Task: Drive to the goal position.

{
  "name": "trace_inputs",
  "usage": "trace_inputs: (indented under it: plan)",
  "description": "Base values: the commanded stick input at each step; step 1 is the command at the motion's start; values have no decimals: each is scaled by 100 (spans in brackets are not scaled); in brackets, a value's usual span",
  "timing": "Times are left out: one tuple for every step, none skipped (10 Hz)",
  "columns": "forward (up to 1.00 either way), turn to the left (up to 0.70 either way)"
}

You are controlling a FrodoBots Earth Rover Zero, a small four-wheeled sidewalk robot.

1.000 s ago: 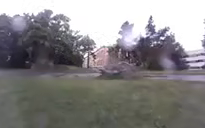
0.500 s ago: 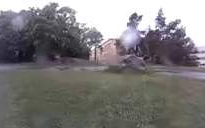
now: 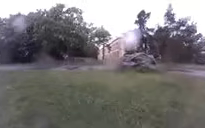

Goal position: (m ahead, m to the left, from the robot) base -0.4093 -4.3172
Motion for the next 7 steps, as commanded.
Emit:
trace_inputs:
  plan:
    - [45,27]
    - [45,26]
    - [45,22]
    - [45,0]
    - [45,0]
    - [45,0]
    - [45,0]
